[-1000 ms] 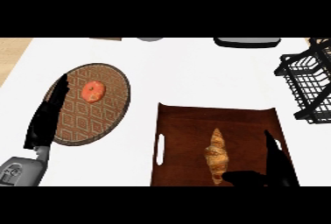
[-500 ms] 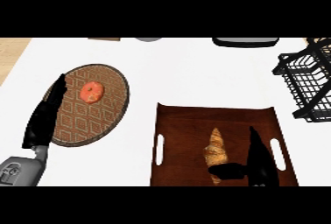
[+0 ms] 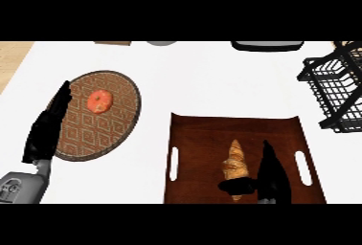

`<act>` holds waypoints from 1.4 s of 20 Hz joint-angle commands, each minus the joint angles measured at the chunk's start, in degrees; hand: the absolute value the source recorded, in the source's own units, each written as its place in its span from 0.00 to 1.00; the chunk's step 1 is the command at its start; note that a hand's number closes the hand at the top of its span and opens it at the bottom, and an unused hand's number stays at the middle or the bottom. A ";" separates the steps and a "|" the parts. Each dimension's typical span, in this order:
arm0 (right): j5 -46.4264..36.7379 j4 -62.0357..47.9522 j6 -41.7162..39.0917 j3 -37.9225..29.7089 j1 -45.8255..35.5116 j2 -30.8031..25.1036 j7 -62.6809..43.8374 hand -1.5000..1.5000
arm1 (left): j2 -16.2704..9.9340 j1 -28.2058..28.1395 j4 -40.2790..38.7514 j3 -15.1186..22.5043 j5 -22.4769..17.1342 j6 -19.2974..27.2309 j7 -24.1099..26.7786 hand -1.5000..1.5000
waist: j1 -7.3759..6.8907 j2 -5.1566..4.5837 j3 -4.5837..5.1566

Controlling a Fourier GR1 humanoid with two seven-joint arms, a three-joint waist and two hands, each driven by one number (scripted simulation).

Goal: Pick the croissant from the tray and place it in the tiered basket

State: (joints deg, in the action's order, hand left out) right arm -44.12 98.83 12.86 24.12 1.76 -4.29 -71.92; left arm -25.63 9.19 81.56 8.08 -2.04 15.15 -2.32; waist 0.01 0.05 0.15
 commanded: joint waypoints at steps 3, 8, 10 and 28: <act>-0.41 -4.92 -4.54 -3.54 -4.16 4.15 -9.80 0.00 | 1.59 -0.48 -0.02 0.64 1.86 0.52 0.54 0.50 | -0.30 -0.13 -0.12; 1.18 -5.11 -6.08 -4.99 -7.64 4.24 -12.08 0.00 | -0.13 -0.86 2.01 -1.35 0.55 -1.70 -1.07 0.50 | -0.56 -0.09 -0.12; 2.06 -7.29 -0.98 -1.48 -4.87 4.25 -10.27 0.00 | -1.02 -0.91 3.25 -2.11 0.34 -2.31 -3.03 0.50 | -0.51 -0.06 -0.16; 4.97 -4.95 -1.52 -0.81 -7.00 4.21 -6.76 1.00 | 0.13 -1.10 2.61 -4.35 1.66 -3.99 -1.83 0.50 | -0.18 0.08 -0.15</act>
State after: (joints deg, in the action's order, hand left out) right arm -40.66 91.75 8.03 24.20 -4.65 -1.51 -68.46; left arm -23.97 8.69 82.69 5.10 0.15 12.51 -3.40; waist 0.10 0.38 0.53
